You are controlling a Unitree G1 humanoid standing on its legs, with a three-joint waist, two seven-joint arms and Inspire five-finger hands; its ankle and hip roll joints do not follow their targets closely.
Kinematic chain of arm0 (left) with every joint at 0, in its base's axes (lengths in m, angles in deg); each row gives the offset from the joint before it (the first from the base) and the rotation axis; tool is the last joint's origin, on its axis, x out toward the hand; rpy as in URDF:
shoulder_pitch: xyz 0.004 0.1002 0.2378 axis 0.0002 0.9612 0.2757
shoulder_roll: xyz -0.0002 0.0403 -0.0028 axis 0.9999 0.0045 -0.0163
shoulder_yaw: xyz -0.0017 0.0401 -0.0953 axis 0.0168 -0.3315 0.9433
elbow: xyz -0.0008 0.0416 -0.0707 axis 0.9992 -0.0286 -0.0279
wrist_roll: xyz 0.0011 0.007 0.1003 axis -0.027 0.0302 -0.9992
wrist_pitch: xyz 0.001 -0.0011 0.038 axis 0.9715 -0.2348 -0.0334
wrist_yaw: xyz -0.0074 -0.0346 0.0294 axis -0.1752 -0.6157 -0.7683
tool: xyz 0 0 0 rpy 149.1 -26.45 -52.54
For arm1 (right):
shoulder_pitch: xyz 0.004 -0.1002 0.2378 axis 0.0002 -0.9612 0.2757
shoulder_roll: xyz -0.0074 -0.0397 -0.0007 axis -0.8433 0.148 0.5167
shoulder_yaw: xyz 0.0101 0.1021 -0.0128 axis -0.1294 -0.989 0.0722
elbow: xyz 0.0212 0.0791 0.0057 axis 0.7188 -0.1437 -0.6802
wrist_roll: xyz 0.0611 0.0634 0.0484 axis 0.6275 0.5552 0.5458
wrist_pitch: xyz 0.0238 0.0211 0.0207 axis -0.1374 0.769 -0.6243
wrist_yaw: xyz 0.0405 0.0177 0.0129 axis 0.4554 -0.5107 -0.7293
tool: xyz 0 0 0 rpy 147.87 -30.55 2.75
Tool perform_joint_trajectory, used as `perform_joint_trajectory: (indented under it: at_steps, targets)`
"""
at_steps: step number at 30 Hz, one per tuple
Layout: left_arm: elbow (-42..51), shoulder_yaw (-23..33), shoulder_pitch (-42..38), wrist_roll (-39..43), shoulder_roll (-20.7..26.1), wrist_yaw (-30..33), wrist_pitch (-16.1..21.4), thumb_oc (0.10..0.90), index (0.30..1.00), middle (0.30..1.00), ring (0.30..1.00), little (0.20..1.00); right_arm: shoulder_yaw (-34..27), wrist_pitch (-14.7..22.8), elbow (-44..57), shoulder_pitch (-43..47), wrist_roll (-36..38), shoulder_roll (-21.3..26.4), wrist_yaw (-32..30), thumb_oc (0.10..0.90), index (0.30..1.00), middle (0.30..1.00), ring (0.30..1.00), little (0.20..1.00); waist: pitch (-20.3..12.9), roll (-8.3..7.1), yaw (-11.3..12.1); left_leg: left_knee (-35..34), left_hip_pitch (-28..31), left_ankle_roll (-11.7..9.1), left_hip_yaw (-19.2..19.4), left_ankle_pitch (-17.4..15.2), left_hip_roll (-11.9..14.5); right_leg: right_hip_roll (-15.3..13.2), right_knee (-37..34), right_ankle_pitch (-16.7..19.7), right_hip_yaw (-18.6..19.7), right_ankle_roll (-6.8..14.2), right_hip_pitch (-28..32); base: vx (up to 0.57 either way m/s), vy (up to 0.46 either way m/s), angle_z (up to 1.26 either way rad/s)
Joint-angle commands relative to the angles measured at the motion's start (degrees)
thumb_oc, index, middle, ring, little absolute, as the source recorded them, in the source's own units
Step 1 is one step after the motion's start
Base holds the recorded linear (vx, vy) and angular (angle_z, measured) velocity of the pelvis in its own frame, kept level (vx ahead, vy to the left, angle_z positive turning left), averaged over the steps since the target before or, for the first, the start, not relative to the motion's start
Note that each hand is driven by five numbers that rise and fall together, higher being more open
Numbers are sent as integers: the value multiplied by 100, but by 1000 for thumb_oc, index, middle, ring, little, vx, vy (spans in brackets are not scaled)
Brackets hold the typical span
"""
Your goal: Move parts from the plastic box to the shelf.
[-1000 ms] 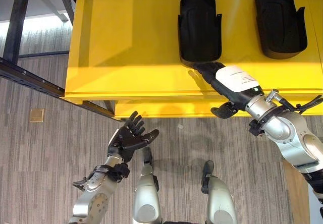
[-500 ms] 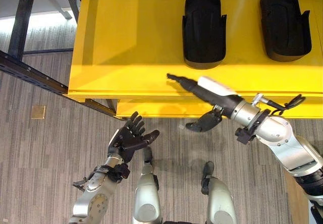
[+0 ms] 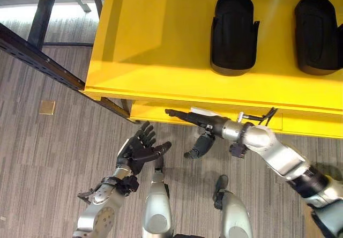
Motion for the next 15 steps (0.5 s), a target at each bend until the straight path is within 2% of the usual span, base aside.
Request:
perform_joint_trajectory:
  at_steps: [1,3,7,12,15]
  targets:
    - [665,-94,-129,-129,189,-215,452,900,1000,1000,1000,1000,-15,288,146,932,106,-254,-383,900,1000,1000,1000,1000,-149,-55,183,226,442,-265,-59,-718,-238,484,-35,-257,-264,-511,152,17,-47,11]
    - [644,-166,-180,-157,227,-256,431,900,1000,1000,1000,1000,-43,178,-273,1211,363,-454,-666,900,1000,1000,1000,1000,-148,-36,285,230,432,-268,-116,-711,-253,473,-27,-266,-342,-515,187,15,-64,15]
    - [647,-254,-199,-192,283,-281,408,900,1000,1000,1000,1000,-137,508,-698,1666,1041,-416,-407,900,1000,1000,1000,1000,-146,-31,399,201,420,-289,-186,-692,-271,464,-40,-269,-413,-502,223,1,-36,19]
    - [636,-278,-150,-240,291,-290,464,900,1000,1000,1000,1000,-172,462,-86,1636,1471,-275,103,900,1000,1000,1000,1000,-162,-79,367,201,432,-303,-166,-683,-244,462,-41,-264,-411,-478,239,-1,-9,2]
    - [685,-283,-111,-257,312,-312,427,900,1000,1000,1000,1000,-127,366,424,1632,1293,-270,537,900,1000,1000,1000,1000,-184,-90,354,216,444,-308,-133,-696,-230,452,-42,-264,-402,-460,254,0,0,0]
